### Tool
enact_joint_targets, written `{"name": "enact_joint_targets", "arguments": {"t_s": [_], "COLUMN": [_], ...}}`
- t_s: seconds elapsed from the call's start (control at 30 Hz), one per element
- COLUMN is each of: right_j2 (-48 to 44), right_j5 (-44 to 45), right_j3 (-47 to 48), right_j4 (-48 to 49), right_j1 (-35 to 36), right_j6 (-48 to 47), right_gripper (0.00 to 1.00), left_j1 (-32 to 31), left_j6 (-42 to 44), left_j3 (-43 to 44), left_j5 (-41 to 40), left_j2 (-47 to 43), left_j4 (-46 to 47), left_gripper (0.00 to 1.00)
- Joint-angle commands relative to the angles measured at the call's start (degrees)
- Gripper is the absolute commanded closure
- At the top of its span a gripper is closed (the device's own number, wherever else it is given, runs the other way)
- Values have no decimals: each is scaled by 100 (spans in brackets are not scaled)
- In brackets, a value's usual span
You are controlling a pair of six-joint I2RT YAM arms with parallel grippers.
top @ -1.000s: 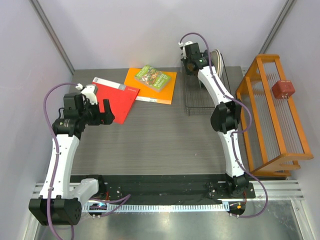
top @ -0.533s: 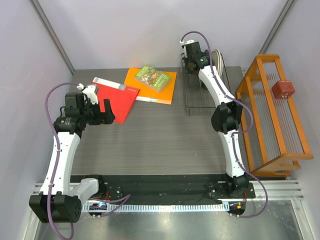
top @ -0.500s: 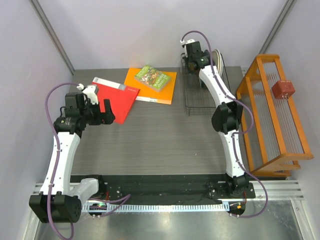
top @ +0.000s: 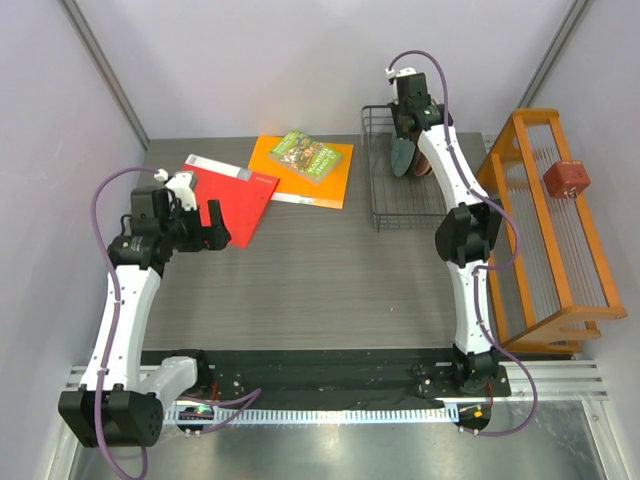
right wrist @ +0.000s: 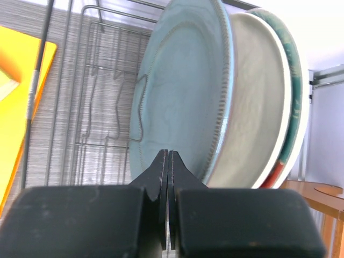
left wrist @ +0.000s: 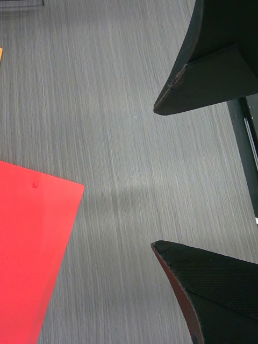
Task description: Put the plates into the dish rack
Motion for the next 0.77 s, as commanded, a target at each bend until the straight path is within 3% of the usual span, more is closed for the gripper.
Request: {"name": "enact_joint_targets", "arguments": {"t_s": [0.0,0.07,0.13,0.17,0.2,0.27,0.3,0.33,0.43,0.53,0.73], "right_j2": [-540,-645,-874,-970,-1093,-1479,-1603,-1874,-2331,-2754,-3694], "right_j5": [-255,-439,-817,-949,-1315,-1547,-1434,-1216,-112,489,1045], "right_j3": [198,303,373,426,426,261,164,32,-434,-1040,-2243], "right_j4": [89,89,89,98,98,168,194,247,204,142,370], "right_j1": [83,118,144,179,189,232,250,268,408,549,637], "right_j6": [86,147,226,288,480,709,936,1278,1781,1546,1053], "right_gripper": [99,99,81,69,48,26,7,1,0,0,0], "left_j1": [-23,-23,-23,-23,-23,-14,-23,-23,-23,-23,-23], "left_j6": [-46,-29,-20,-2,33,59,68,68,42,51,86], "left_j3": [130,174,244,271,340,411,446,516,605,605,693], "left_j5": [-2,-11,-46,-46,-38,24,41,50,42,24,112], "left_j2": [-216,-312,-383,-426,-505,-585,-629,-638,-603,-559,-418], "left_j4": [94,50,76,129,155,225,243,270,279,322,419], "left_gripper": [0,1,1,0,0,1,1,1,0,0,1]}}
